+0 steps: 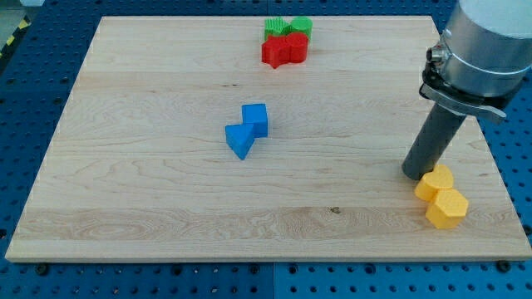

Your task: Place the arm towards the top of the board

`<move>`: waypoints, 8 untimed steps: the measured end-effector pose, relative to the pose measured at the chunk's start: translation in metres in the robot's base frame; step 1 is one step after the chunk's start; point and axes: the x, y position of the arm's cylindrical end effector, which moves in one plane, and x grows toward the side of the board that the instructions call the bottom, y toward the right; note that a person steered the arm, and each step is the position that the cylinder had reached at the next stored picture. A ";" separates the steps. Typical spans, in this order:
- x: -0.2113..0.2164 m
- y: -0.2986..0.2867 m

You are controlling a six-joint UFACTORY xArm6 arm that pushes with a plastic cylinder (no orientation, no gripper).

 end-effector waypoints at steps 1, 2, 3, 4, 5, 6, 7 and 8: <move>0.000 0.004; -0.006 -0.007; -0.015 -0.008; -0.023 -0.008; -0.035 -0.008; -0.047 -0.008; -0.060 -0.009; -0.063 -0.009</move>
